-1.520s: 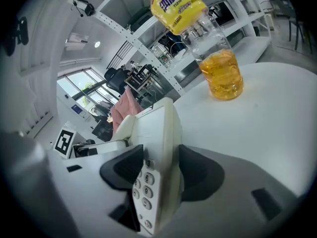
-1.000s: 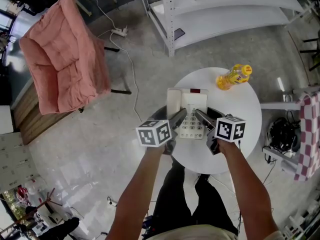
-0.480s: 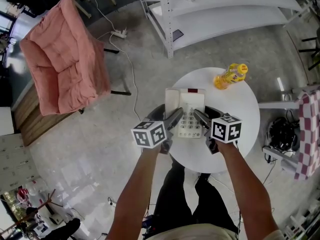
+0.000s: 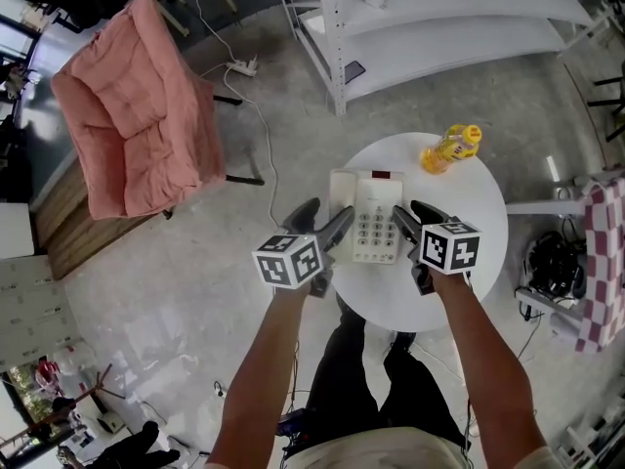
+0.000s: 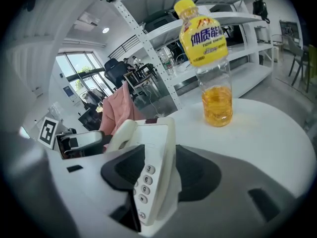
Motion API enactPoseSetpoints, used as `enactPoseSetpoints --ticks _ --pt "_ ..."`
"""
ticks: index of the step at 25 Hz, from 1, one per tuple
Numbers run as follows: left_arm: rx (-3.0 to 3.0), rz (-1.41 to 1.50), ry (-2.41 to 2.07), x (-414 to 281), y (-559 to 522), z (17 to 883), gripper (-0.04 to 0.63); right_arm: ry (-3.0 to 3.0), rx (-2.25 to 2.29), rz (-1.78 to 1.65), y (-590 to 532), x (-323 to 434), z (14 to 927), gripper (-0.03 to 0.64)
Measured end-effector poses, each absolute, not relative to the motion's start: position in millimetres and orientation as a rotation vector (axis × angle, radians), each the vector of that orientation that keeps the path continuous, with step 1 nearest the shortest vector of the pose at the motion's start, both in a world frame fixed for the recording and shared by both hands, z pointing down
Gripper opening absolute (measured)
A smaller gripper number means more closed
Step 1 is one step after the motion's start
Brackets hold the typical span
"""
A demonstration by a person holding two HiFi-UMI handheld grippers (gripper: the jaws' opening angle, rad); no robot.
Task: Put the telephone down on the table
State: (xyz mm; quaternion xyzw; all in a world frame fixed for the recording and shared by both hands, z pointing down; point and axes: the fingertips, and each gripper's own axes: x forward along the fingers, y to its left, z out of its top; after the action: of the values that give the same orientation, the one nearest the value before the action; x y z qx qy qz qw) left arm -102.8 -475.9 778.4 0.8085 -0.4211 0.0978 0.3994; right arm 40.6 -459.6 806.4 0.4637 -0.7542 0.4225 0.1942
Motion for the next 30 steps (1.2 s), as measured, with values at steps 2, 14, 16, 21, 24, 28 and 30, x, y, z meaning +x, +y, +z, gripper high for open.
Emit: enactPoseSetpoints --ticks 2,14,16,21,24,28,30 --pt "2.067 0.271 -1.098 -109.1 -474.0 768.3 0.345 -2.120 1.319 1.160 -459.2 45.2 794.5 0.179" --pt "2.202 0.147 -1.249 -139.7 -449.3 641.8 0.152 -2.319 1.250 0.938 -438.4 33.3 686.4 -0.012" --pt "2.240 0.127 -1.246 -137.2 -442.0 615.1 0.111 -2.361 1.219 0.897 -431.8 28.9 664.0 -0.012" --pt "2.331 0.105 -1.231 -126.0 -421.0 549.6 0.048 -2.470 1.157 0.791 -412.4 24.1 599.8 -0.012" --pt "2.391 0.094 -1.219 -116.7 -405.0 509.9 0.035 -2.533 1.136 0.715 -398.0 26.1 558.3 -0.012" --pt "2.484 0.111 -1.202 -101.1 -379.0 461.3 0.031 -2.598 1.120 0.627 -375.5 32.5 506.5 -0.012" --pt "2.527 0.116 -1.195 -93.1 -365.0 439.2 0.031 -2.628 1.111 0.581 -363.1 36.6 481.9 -0.012"
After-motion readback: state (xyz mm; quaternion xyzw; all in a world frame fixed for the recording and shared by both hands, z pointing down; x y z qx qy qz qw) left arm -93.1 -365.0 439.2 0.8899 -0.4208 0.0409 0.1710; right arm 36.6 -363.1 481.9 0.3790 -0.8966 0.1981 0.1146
